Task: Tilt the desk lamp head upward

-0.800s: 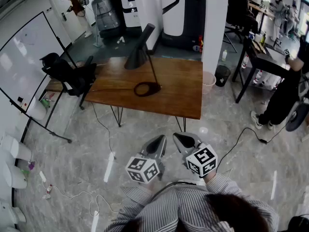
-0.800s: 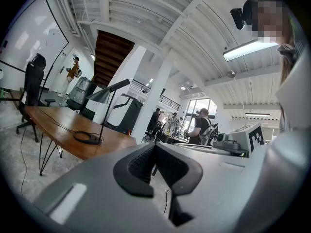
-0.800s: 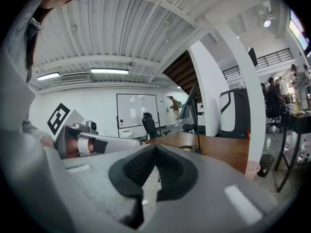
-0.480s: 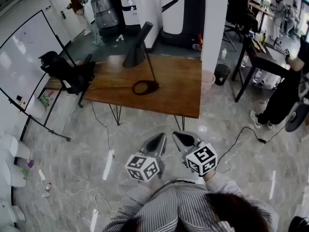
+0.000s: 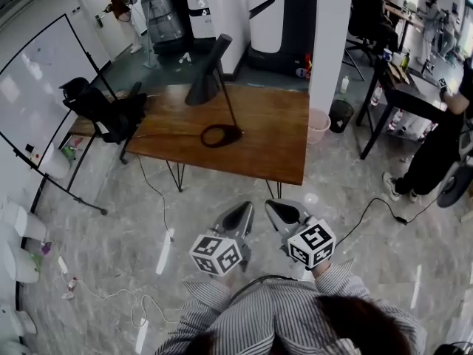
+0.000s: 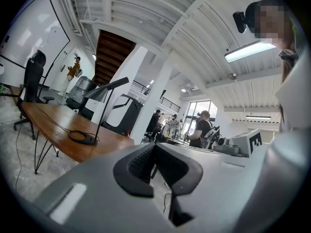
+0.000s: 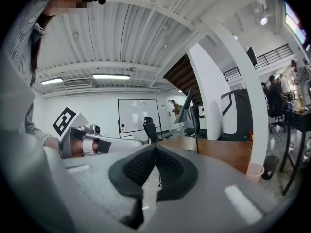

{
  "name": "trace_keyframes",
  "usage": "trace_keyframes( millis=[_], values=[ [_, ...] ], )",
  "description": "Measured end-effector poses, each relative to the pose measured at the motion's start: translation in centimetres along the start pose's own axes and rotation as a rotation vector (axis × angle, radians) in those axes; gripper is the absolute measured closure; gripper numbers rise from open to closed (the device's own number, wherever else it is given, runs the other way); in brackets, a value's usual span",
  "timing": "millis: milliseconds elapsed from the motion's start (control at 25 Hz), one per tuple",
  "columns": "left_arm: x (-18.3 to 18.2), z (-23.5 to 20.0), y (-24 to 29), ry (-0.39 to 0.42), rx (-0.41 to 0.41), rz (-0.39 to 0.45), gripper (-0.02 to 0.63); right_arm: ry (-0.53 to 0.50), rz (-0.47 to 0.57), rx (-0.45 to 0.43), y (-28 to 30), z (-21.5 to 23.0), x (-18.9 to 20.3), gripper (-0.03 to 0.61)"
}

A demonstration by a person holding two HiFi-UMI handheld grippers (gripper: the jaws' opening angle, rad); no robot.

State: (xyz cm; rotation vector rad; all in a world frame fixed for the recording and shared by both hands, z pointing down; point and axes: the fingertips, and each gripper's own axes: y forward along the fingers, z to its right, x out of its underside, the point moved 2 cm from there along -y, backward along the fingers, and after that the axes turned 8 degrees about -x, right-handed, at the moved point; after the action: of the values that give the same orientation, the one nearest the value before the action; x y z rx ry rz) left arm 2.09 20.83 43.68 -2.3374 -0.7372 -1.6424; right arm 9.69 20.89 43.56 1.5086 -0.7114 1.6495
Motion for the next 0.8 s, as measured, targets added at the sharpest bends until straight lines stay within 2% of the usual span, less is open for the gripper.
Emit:
trace_keyframes(
  millis=[240, 440, 560, 800],
  values=[
    [0.1, -1.4, 1.3, -0.034, -0.039, 0.022, 0.62, -0.021, -0.005, -0.013, 0.4, 1.8, 0.6, 0.577],
    [-0.1, -4.2, 3.2, -0.063, -0.07, 0.032, 0.62, -0.027, -0.043, -0.028, 2.5, 3.7, 1.7, 0.577],
    [-0.9, -6.5, 5.2, -0.08, -0.06, 0.038, 0.62, -0.026, -0.059, -0.031, 5.0, 5.6, 1.8, 0.577],
    [-5.0, -11.7, 10.5, -0.106, -0.005, 0.056, 0.618, -0.024, -0.062, -0.02, 11.7, 9.9, 0.6, 0.577]
  ],
)
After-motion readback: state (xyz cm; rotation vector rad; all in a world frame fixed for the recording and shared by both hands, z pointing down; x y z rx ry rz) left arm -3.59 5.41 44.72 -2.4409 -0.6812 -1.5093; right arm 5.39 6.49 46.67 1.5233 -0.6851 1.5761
